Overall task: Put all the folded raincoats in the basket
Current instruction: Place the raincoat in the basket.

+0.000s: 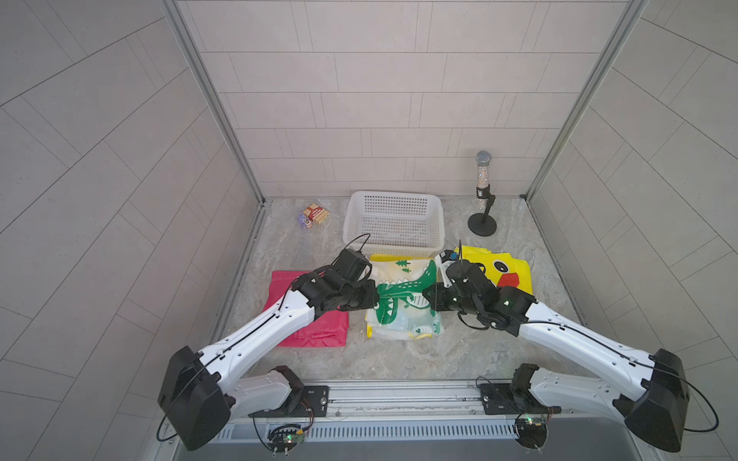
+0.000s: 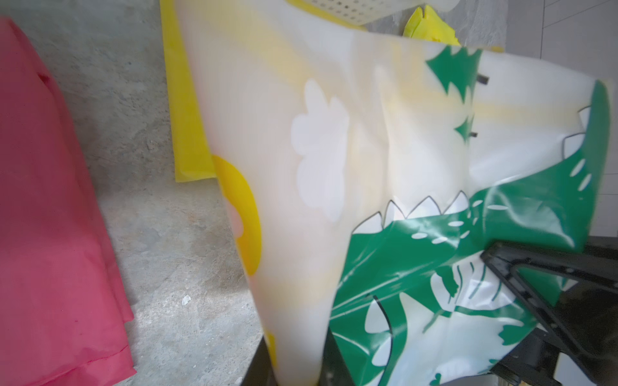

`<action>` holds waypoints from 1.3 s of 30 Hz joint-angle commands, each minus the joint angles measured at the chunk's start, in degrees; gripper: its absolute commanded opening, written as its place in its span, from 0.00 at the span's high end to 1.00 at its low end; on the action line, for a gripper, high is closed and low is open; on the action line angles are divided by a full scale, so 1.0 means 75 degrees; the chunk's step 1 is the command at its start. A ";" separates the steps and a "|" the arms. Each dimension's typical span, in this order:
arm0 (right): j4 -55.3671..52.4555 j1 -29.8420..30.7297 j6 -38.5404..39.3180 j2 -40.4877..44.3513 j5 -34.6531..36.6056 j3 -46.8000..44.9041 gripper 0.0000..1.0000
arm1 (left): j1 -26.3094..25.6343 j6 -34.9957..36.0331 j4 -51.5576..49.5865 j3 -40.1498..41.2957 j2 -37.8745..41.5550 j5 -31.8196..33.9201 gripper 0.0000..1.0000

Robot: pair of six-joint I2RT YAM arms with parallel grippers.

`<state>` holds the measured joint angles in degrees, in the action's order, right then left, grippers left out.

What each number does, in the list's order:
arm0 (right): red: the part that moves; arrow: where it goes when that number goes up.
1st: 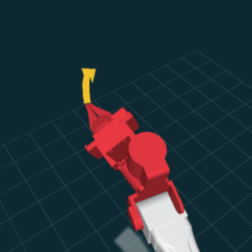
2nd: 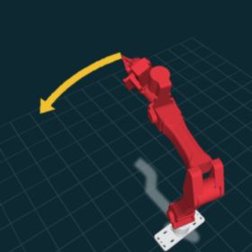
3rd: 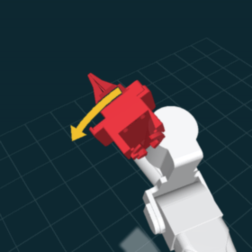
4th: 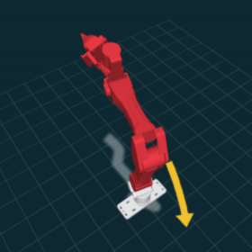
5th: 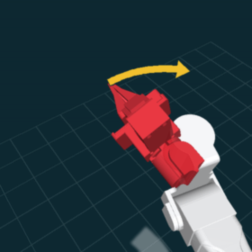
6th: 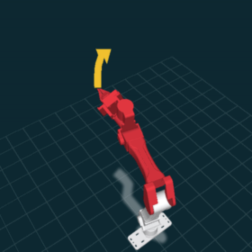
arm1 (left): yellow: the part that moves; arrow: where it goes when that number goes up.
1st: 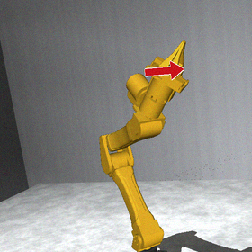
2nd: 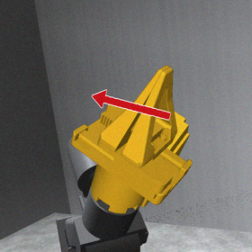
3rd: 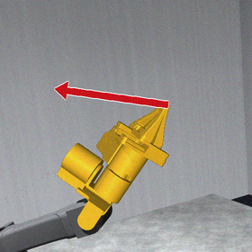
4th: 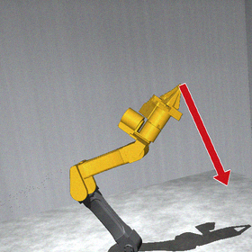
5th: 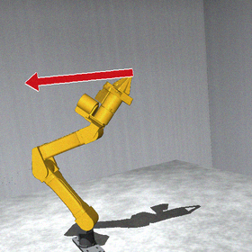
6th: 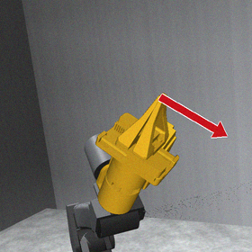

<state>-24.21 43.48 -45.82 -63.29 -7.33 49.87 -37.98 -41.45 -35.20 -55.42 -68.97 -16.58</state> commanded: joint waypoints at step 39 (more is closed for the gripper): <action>0.0380 -0.2882 0.1062 -0.5446 -0.3107 0.5587 1.00 | 0.2343 0.2000 -0.1151 -0.7211 -0.5407 -0.1184 1.00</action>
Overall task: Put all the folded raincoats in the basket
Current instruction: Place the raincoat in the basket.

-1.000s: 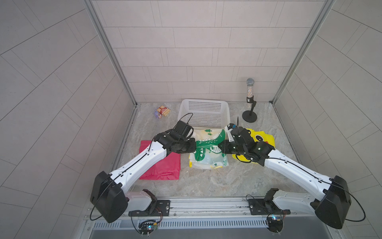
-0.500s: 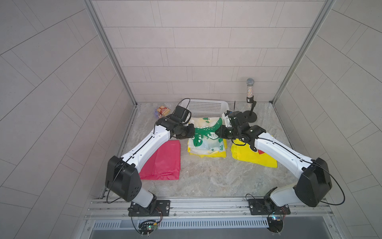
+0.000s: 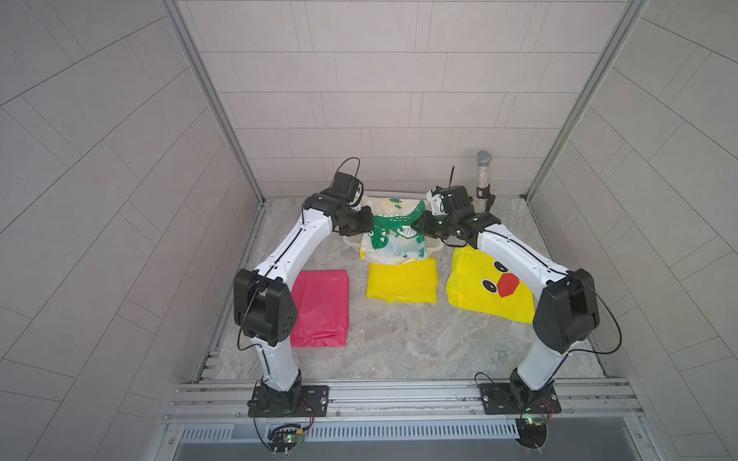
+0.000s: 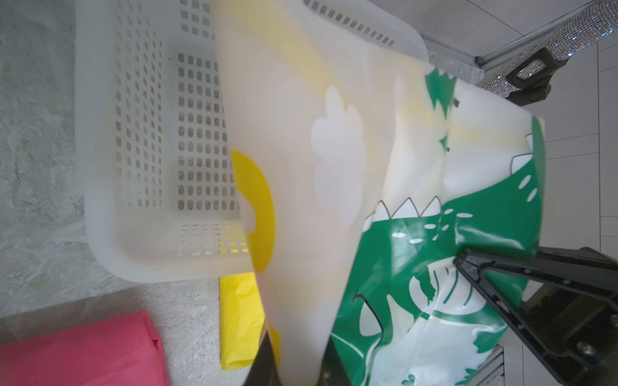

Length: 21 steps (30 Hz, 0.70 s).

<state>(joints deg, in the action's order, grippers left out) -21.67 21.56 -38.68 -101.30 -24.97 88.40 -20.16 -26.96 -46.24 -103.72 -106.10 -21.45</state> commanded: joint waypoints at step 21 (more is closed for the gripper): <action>0.0001 -0.0719 0.0205 -0.3462 -0.1073 0.3463 1.00 | 0.0490 0.0018 -0.0792 -0.5826 -0.4593 -0.0228 1.00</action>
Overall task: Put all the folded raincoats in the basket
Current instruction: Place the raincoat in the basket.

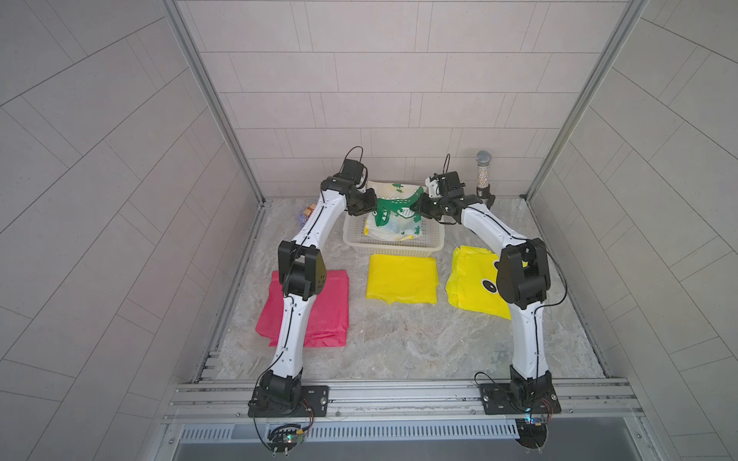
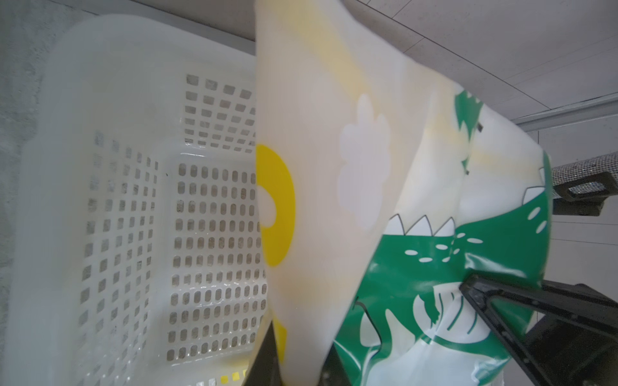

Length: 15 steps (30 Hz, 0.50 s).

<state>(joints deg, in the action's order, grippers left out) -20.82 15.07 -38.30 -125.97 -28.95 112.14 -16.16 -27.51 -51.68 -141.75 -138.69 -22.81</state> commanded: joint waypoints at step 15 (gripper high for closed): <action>-0.0532 -0.0063 0.0241 -0.0199 -0.0618 0.0582 0.38 | -0.0018 0.0316 -0.1527 -0.3501 -0.1352 0.0379 0.00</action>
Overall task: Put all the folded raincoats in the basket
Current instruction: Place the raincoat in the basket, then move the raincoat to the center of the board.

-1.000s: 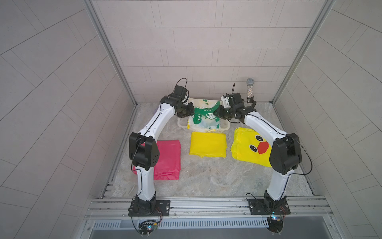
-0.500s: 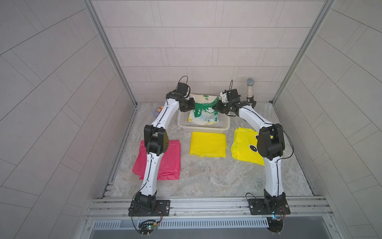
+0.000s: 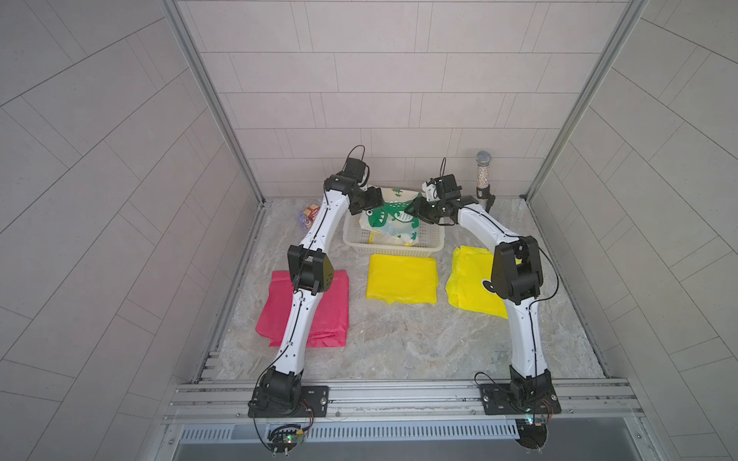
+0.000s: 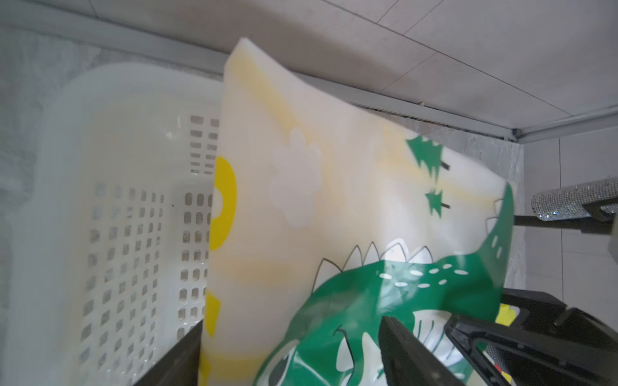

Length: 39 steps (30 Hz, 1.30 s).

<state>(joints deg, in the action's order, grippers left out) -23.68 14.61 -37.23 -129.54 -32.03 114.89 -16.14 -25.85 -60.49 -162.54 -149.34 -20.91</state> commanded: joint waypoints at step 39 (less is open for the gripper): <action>0.1049 0.0114 0.0604 0.7362 0.0661 -0.5848 0.34 | -0.1601 0.2672 -0.2815 -0.2515 0.2067 0.4072 0.00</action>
<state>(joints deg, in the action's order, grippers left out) -19.38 15.38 -33.36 -78.35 -28.64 74.08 -22.70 -16.29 -83.96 -178.63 -136.05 -4.19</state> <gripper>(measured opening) 0.650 0.999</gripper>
